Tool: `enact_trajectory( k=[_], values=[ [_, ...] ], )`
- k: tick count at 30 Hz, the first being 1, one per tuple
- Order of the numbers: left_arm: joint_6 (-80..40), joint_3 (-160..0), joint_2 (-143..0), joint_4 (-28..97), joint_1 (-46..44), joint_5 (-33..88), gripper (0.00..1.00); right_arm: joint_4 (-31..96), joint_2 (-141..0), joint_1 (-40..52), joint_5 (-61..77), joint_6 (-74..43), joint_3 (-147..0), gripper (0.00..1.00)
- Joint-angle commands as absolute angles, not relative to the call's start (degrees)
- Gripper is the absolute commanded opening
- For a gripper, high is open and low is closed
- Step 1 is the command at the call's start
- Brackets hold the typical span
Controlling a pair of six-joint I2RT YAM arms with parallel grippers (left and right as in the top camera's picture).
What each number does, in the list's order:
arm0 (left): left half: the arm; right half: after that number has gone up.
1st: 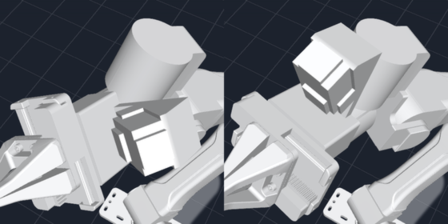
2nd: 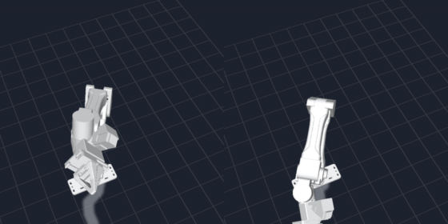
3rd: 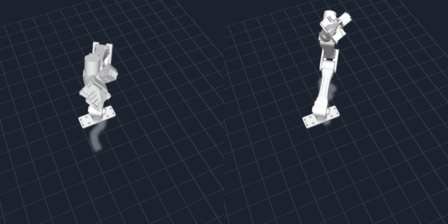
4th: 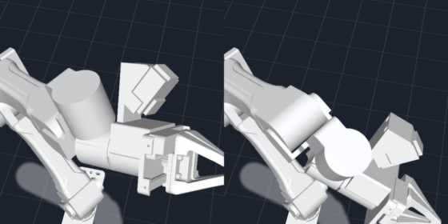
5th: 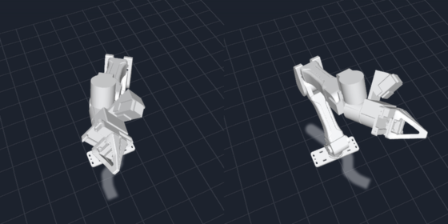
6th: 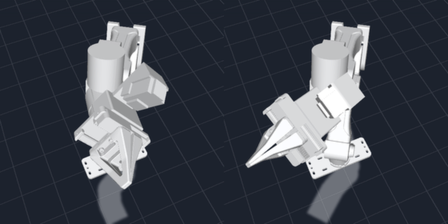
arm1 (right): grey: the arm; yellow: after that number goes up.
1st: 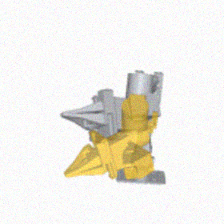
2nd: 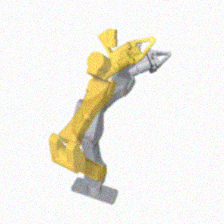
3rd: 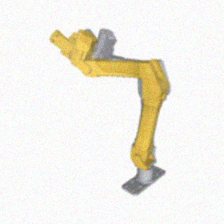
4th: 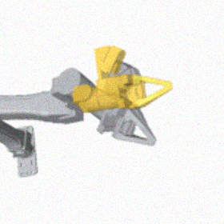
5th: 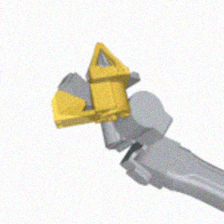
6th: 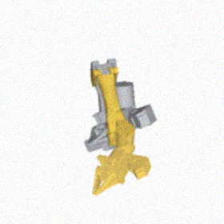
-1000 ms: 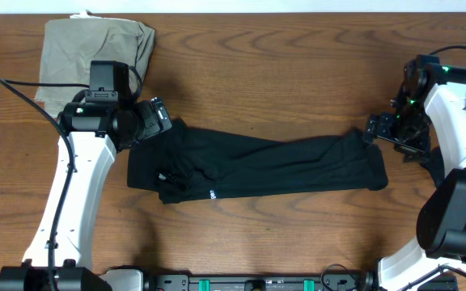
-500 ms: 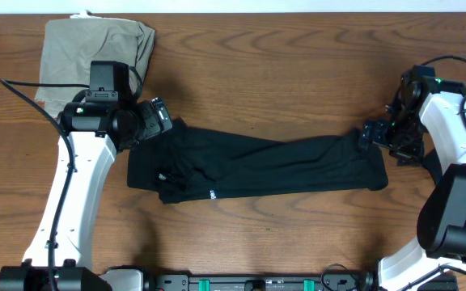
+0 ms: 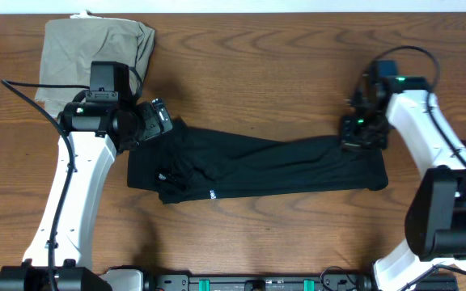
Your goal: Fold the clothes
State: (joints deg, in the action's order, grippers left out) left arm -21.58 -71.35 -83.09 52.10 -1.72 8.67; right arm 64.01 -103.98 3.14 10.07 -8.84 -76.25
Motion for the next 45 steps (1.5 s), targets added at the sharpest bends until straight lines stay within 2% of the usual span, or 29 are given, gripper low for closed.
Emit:
enact_trajectory(
  k=[1, 6, 20, 30, 45],
  values=[
    [-20.97, -71.7, -83.48, 53.91, -2.13, 11.07, 0.98, 63.61, -104.18, 6.83, 11.81, -7.53, -75.99, 0.01],
    [-16.95, -71.33, -83.48, 54.65, -4.93, 19.14, 0.98, 63.75, -104.2, 9.52, 7.22, -11.35, -75.85, 0.02],
    [-18.24, -66.85, -87.7, 48.49, -18.33, 19.49, 0.98, 56.62, -104.2, 9.34, 5.39, -11.97, -68.75, 0.01],
    [-20.27, -66.85, -98.13, 39.72, -25.65, 24.01, 0.98, 50.98, -104.2, 9.32, 5.19, -11.92, -67.7, 0.01],
    [-20.45, -66.85, -107.81, 31.31, -28.32, 23.97, 0.98, 53.32, -104.2, 8.01, -4.14, -15.68, -67.68, 0.06]
  ],
)
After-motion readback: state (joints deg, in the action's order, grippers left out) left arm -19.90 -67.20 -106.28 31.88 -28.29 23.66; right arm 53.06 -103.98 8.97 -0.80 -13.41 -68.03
